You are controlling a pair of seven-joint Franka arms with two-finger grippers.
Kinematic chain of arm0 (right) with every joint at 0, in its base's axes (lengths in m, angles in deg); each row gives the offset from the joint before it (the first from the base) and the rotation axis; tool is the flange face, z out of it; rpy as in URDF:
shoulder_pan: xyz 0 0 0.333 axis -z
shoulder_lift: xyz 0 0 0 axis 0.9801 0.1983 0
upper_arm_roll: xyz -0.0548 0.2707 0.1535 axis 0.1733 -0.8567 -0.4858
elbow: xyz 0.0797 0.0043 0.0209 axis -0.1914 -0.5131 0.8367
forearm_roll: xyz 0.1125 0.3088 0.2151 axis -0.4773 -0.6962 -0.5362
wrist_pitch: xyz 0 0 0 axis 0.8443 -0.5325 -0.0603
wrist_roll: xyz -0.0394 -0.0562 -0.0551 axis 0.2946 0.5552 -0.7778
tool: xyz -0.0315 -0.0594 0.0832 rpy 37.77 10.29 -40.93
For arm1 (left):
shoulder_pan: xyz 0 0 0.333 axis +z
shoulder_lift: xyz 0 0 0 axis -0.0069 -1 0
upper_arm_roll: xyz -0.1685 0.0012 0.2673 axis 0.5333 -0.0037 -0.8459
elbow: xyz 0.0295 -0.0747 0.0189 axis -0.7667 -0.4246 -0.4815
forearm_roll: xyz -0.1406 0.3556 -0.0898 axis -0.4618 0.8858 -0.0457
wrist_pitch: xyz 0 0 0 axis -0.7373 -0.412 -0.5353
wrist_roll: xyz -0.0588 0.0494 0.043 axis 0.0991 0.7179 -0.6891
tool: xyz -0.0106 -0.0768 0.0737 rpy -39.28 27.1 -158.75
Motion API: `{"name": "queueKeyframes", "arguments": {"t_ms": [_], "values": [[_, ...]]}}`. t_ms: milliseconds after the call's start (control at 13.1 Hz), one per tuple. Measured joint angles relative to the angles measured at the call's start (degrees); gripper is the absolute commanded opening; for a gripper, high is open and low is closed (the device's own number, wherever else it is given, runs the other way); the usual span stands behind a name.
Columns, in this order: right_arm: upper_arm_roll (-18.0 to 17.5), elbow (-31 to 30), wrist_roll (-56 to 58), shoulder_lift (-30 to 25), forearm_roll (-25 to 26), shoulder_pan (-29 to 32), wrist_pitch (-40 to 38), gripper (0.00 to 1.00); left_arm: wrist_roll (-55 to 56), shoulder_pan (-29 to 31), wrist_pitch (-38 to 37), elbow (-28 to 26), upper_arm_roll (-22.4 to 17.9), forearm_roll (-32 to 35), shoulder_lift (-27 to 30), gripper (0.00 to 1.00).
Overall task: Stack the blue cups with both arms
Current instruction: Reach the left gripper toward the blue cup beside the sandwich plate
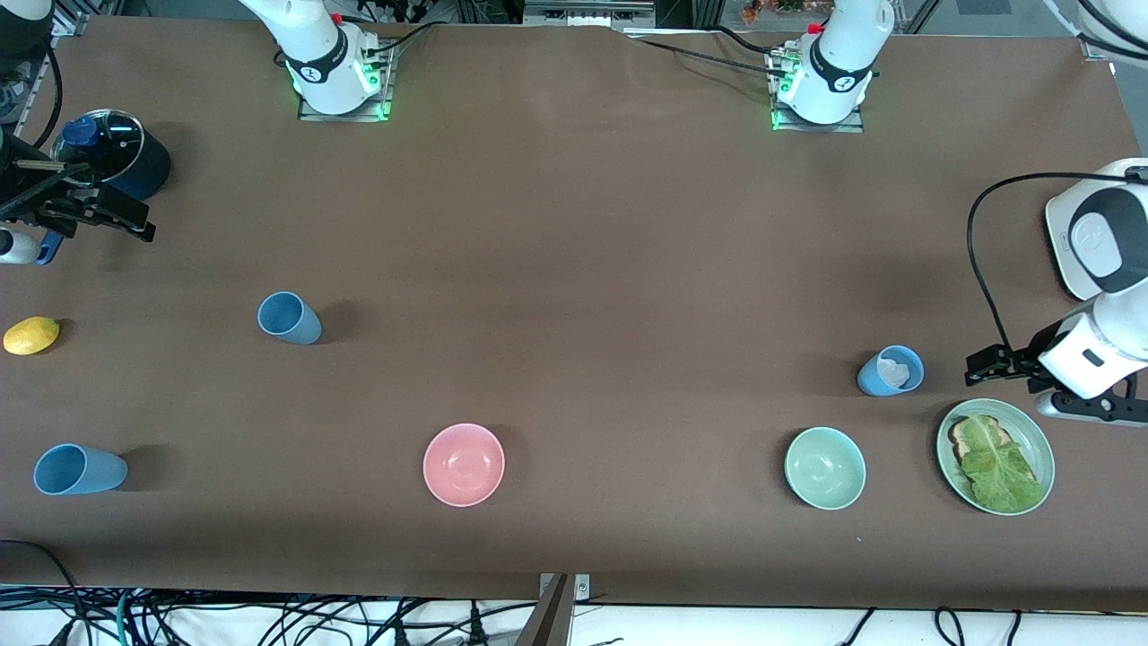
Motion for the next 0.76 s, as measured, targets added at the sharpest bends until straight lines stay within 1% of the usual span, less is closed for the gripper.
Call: {"name": "queueKeyframes", "arguments": {"t_ms": [153,381,763], "values": [[0.0,0.0,0.0,0.0,0.0,0.0,0.0,1.0,0.4,0.1,0.0,-0.1,0.0,-1.9,-2.0,0.95],[0.0,0.0,0.0,0.0,0.0,0.0,0.0,1.0,1.3,0.1,0.0,-0.3,0.0,-2.5,-4.1,0.95],[0.0,0.0,0.0,0.0,0.0,0.0,0.0,1.0,3.1,0.1,0.0,-1.1,0.0,-2.6,-5.1,0.95]]}}
